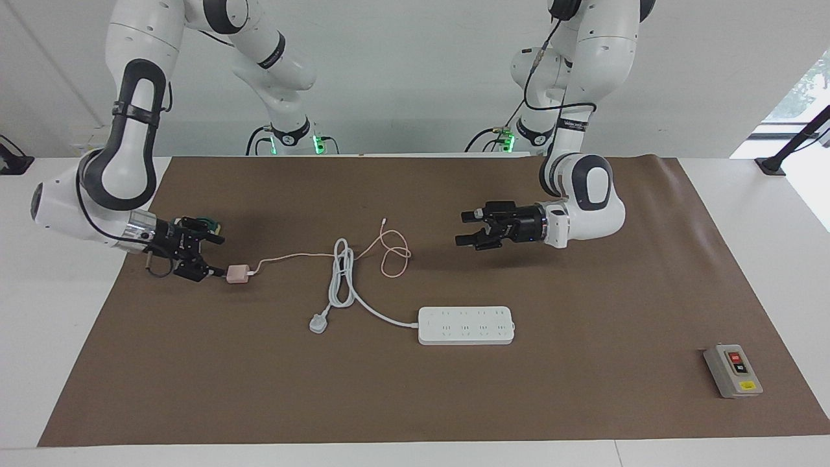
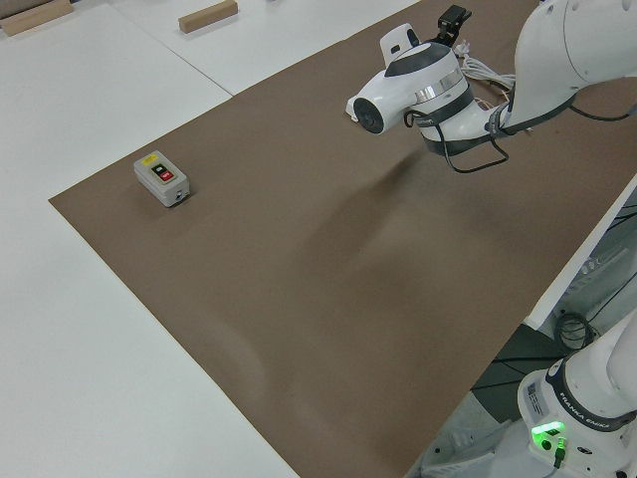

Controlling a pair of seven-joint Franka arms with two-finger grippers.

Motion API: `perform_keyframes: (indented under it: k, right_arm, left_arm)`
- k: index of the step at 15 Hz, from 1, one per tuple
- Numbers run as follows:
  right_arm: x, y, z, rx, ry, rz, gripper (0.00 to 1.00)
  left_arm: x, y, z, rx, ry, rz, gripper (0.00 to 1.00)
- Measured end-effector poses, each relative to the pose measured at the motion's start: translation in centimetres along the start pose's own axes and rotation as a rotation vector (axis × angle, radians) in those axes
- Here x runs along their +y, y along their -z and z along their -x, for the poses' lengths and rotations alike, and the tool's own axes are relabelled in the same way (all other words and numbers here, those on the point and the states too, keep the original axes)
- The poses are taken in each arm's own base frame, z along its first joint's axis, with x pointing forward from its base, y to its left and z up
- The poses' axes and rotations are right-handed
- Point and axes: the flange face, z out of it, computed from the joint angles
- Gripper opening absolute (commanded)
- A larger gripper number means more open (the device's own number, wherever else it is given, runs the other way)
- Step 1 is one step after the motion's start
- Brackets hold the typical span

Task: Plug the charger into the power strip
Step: 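Grasp the pink charger with the right gripper while the left gripper holds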

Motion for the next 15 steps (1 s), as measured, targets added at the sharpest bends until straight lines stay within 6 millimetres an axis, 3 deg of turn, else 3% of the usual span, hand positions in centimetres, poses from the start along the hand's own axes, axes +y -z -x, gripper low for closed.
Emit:
perform_keyframes:
  k: [15]
  right_arm:
    - [1.6,-3.9,-3.3,-0.023,-0.105,-0.073,1.0]
  left_arm:
    - [-0.1,-0.1,0.0,0.006,-0.05,-0.008,1.0]
